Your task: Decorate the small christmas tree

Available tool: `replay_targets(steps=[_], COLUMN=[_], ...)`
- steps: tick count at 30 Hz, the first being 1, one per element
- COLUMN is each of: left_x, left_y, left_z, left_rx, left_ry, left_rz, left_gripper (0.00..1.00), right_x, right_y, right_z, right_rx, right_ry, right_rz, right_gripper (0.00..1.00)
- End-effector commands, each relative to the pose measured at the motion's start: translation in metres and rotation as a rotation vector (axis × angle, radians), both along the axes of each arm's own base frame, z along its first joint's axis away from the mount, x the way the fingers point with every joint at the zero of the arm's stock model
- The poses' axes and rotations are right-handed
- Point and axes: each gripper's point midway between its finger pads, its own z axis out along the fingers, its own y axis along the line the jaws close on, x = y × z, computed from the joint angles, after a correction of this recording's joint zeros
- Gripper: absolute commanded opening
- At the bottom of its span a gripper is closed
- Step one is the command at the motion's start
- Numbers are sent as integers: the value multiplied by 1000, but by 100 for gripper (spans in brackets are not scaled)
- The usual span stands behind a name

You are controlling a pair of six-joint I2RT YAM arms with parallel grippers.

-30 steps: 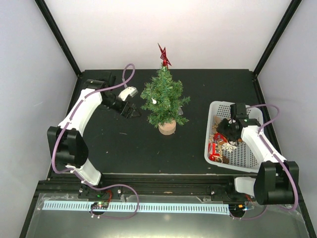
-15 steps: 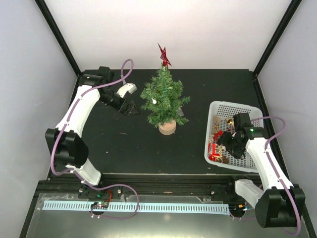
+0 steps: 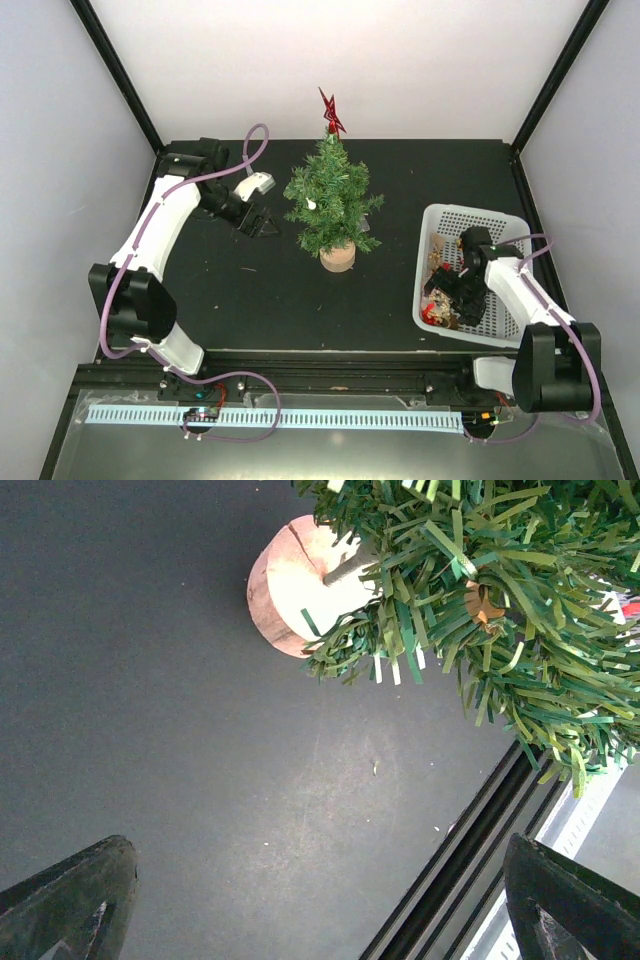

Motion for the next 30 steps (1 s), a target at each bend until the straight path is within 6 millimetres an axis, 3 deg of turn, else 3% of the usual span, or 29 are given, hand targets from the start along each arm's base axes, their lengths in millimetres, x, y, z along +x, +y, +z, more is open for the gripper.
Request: replay_targets(steps=[1, 3, 7, 16, 22, 26, 30], left_x=[-7, -8, -11, -14, -14, -15, -14], left_y=[1, 1, 2, 1, 0, -1, -3], left_z=[11, 11, 8, 1, 0, 0, -1], left_rx=[-5, -2, -1, -5, -8, -18, -29], left_ry=[-24, -26, -15, 9, 17, 23, 29], left_rz=[-11, -12, -10, -8, -11, -14, -19], left_gripper=[99, 99, 99, 99, 99, 99, 99], right_x=[11, 21, 43, 85, 100, 82, 61], right_y=[21, 27, 19, -8, -9, -22, -19], right_z=[-20, -22, -17, 44, 58, 39, 26], right_rx=[122, 170, 129, -23, -25, -108, -91], right_ry=[-33, -92, -214, -389, -442, -316, -247], right_rz=[-45, -77, -117, -104, -116, -120, -94], right_gripper=[100, 100, 100, 95, 87, 70, 57])
